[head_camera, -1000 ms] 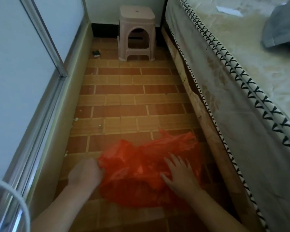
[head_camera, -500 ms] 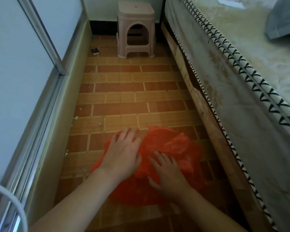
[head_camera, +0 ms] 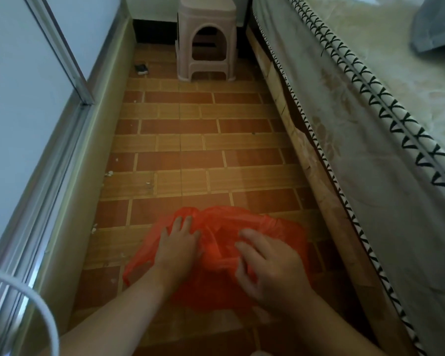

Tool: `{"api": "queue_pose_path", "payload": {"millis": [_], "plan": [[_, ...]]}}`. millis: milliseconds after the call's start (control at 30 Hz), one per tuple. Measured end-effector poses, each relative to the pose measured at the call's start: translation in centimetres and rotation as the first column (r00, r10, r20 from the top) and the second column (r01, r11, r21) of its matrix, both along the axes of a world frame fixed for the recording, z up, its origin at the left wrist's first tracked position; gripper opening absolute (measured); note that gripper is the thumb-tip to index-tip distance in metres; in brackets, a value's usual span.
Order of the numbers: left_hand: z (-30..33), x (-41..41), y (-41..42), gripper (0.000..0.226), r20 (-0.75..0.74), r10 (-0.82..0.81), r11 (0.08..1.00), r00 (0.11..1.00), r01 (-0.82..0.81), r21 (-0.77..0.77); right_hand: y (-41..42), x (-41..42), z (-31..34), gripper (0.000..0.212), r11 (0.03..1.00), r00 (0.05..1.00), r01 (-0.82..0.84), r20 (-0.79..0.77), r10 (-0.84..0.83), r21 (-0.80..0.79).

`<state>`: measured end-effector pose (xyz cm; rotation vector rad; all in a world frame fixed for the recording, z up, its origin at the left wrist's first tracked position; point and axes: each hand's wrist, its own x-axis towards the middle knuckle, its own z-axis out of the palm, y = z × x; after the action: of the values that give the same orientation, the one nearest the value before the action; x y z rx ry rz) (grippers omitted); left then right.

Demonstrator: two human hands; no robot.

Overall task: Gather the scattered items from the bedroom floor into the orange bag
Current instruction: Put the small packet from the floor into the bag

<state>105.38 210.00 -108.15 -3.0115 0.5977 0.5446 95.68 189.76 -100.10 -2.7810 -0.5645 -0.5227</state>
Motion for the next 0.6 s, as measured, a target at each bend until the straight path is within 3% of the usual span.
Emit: {"api": "queue_pose_path", "payload": {"millis": [100, 200, 300, 467, 600], "plan": [[0.0, -0.1, 0.2, 0.06, 0.026, -0.096, 0.995, 0.995, 0.096, -0.019, -0.1, 4.6, 2.0, 0.038, 0.999, 1.0, 0.03, -0.002, -0.03, -0.017], [-0.2, -0.1, 0.1, 0.069, -0.001, -0.223, 0.974, 0.975, 0.223, -0.041, -1.6, 9.1, 0.4, 0.066, 0.973, 0.952, 0.079, -0.273, -0.139, -0.219], [-0.7, 0.0, -0.3, 0.072, -0.08, -0.32, 0.947, 0.944, 0.317, -0.044, -3.3, 10.9, -3.7, 0.082, 0.932, 0.824, -0.029, -0.537, -0.182, -0.36], [-1.5, -0.1, 0.0, 0.092, -0.277, -0.343, 0.932, 0.898, 0.362, 0.02, -3.7, 8.0, -8.6, 0.08, 0.927, 0.67, -0.136, -0.721, -0.174, -0.35], [-1.5, -0.6, 1.0, 0.084, -0.251, -0.331, 0.924, 0.91, 0.366, 0.109, -4.3, 5.7, -11.1, 0.073, 0.929, 0.582, -0.103, -0.779, -0.233, -0.355]]}}
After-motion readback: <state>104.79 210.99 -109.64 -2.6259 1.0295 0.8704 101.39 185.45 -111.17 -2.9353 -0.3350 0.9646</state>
